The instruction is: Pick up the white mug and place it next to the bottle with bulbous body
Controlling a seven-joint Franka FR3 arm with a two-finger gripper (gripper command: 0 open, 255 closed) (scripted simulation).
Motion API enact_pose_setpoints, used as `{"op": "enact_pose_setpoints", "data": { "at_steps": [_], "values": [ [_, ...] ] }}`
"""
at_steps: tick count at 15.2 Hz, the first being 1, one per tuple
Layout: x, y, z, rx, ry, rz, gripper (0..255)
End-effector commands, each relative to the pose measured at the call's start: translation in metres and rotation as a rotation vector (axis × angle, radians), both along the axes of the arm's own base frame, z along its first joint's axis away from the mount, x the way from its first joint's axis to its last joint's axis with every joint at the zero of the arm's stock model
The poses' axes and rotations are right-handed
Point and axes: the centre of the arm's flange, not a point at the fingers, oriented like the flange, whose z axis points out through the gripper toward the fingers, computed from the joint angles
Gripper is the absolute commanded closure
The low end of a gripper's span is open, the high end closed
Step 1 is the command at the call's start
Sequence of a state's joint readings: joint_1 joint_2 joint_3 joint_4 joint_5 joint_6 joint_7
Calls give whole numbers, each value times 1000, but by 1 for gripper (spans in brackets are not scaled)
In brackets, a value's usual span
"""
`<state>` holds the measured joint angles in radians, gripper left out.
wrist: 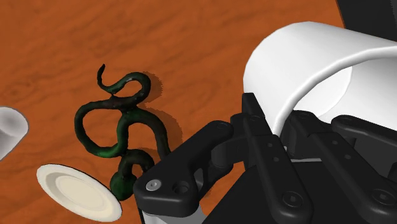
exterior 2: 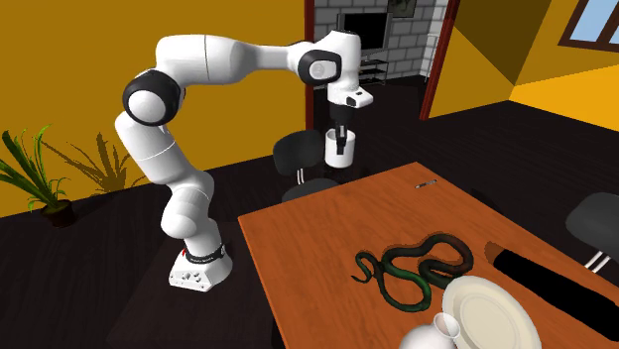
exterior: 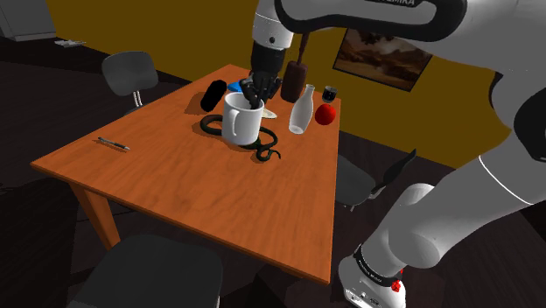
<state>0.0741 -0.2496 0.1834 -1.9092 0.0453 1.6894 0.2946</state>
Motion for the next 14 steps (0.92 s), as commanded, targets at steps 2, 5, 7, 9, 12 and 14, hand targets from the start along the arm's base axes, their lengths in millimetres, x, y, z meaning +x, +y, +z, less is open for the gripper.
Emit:
{"op": "enact_pose_setpoints", "data": {
  "at_steps": [2,5,7,9,12,14],
  "values": [
    [-1,-2,18,0,0,0,255],
    [-1,-2,34,0,0,0,255],
    [-1,-2,44,0,0,0,255],
    [-1,-2,55,0,0,0,255],
    [-1,-2,71,0,0,0,255],
    [-1,-15,74,0,0,0,255]
  ]
}}
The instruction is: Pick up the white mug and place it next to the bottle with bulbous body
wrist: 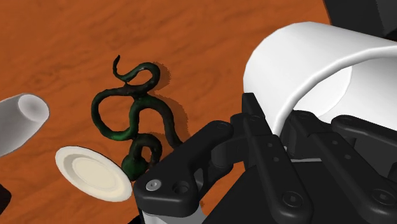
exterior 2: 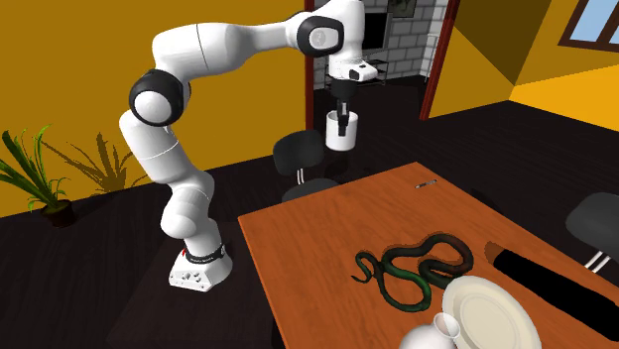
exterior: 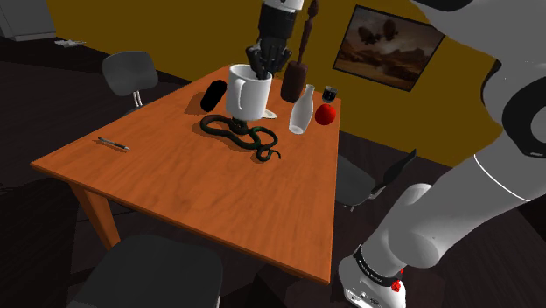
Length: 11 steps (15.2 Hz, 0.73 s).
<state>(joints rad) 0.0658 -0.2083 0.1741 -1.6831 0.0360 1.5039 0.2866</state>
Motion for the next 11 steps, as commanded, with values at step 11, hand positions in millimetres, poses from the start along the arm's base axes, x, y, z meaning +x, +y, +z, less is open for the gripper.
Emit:
{"op": "enact_pose_setpoints", "data": {
  "at_steps": [11],
  "values": [
    [-7,-152,3,0,0,0,255]
  ]
}}
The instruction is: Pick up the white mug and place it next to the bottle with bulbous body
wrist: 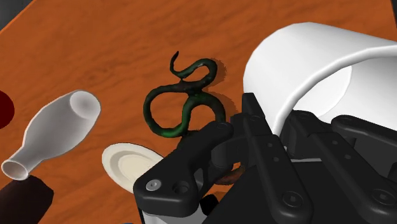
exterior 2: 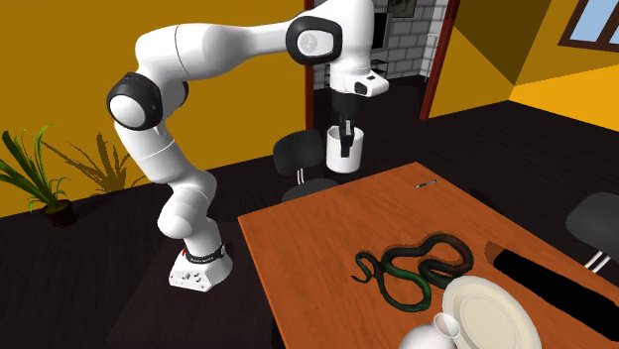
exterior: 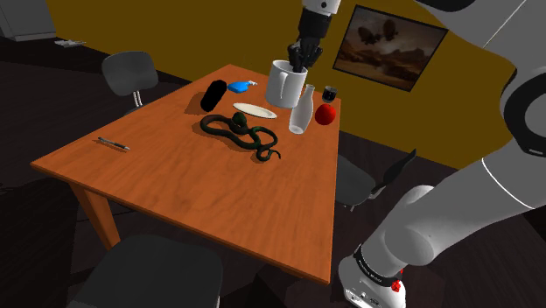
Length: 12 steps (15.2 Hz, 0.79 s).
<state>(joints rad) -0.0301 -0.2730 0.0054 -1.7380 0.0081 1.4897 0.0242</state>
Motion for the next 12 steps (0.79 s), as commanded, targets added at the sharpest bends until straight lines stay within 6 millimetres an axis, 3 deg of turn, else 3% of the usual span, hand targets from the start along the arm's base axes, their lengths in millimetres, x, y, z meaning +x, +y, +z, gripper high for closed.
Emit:
{"op": "enact_pose_setpoints", "data": {
  "at_steps": [1,12],
  "values": [
    [-1,-27,-2,0,0,2,255],
    [-6,-172,-2,0,0,2,255]
  ]
}}
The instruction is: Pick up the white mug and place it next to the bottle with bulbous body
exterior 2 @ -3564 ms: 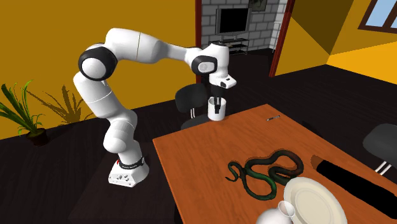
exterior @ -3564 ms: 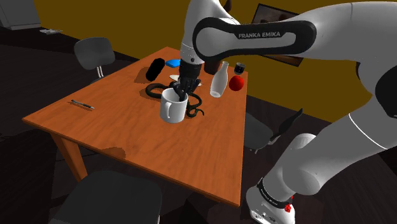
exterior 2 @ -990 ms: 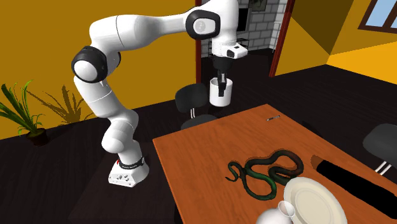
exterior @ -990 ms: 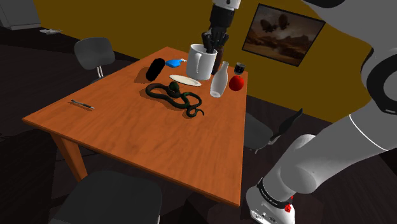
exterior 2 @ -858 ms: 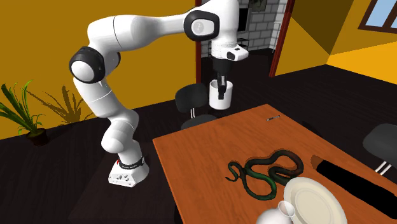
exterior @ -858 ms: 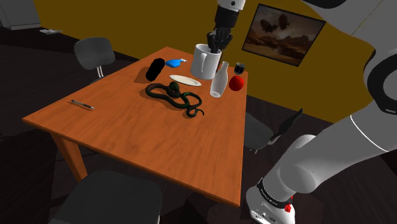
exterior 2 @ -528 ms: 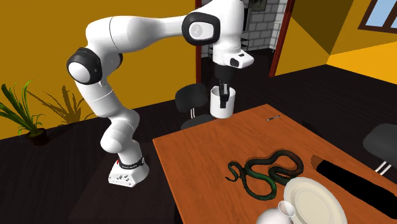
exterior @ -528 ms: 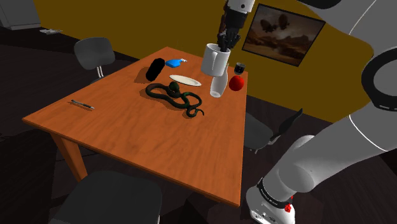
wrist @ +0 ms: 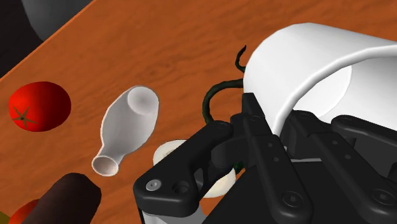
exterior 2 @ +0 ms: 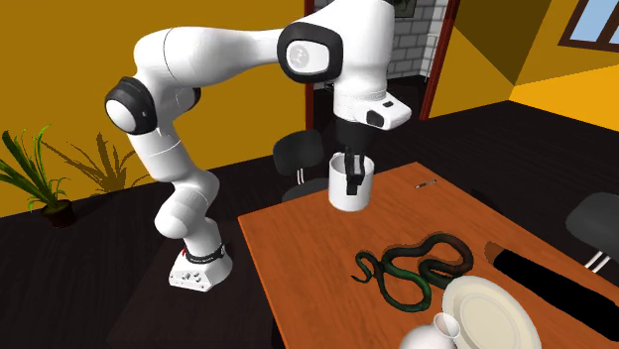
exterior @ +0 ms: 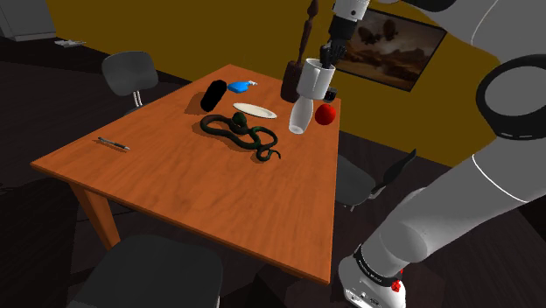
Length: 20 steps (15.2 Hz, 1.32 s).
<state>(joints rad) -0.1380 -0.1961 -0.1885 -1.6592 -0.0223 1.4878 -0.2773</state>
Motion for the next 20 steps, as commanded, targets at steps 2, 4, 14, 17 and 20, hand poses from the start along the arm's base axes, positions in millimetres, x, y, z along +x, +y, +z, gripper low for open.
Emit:
{"op": "enact_pose_setpoints", "data": {
  "at_steps": [2,4,14,17,20],
  "values": [
    [-3,-41,0,0,-1,1,255],
    [-4,-67,0,0,-1,1,255],
    [-9,-199,0,0,-1,1,255],
    [-11,-238,0,0,-1,1,255],
    [-12,-251,-11,0,-1,1,255]
  ]
}}
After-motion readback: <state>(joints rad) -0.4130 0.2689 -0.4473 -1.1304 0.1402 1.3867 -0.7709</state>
